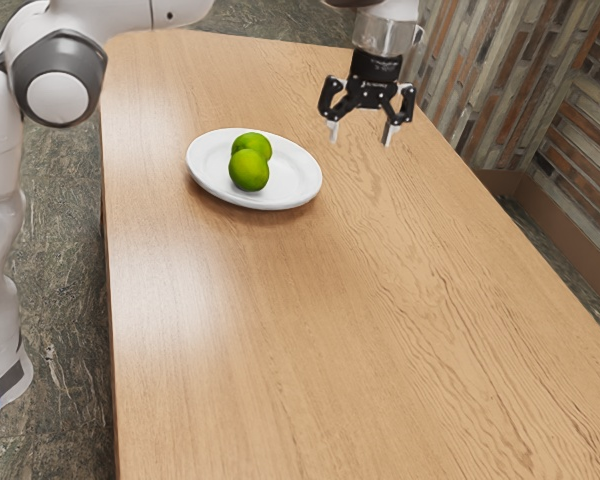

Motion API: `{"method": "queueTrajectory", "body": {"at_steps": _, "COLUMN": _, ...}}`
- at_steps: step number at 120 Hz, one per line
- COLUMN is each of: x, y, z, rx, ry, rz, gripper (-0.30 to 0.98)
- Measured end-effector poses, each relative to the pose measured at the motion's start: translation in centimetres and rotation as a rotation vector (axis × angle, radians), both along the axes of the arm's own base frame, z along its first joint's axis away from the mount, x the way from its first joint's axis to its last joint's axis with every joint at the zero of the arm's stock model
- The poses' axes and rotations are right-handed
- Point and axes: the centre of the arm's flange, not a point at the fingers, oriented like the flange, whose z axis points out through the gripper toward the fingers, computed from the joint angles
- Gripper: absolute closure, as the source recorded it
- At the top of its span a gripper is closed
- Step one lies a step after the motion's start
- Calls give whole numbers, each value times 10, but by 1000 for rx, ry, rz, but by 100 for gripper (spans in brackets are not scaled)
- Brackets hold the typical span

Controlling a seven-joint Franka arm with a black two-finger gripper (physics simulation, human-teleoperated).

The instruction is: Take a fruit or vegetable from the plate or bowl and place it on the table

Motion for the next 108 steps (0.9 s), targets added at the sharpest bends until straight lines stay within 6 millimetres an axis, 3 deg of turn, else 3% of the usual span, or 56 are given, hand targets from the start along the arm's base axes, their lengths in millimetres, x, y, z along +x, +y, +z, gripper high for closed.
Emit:
{"method": "queueTrajectory", "body": {"at_steps": 28, "x": -6, "y": 2, "z": 7, "rx": -10, "ry": 1, "rz": 160, "gripper": 0}}
{"method": "queueTrajectory", "body": {"at_steps": 33, "x": -8, "y": 20, "z": 2, "rx": -10, "ry": 16, "rz": 203, "gripper": 0}}
{"method": "queueTrajectory", "body": {"at_steps": 48, "x": -34, "y": 103, "z": -7, "rx": -32, "ry": 58, "rz": 361, "gripper": 0}}
{"method": "queueTrajectory", "body": {"at_steps": 70, "x": -99, "y": 198, "z": -40, "rx": -123, "ry": 142, "rz": 490, "gripper": 0}}
{"method": "queueTrajectory", "body": {"at_steps": 79, "x": -108, "y": 213, "z": -52, "rx": -149, "ry": 160, "rz": 501, "gripper": 0}}
{"method": "queueTrajectory", "body": {"at_steps": 94, "x": -109, "y": 219, "z": -62, "rx": -172, "ry": 163, "rz": 486, "gripper": 0}}
{"method": "queueTrajectory", "body": {"at_steps": 108, "x": -115, "y": 249, "z": -80, "rx": -179, "ry": 171, "rz": 515, "gripper": 0}}
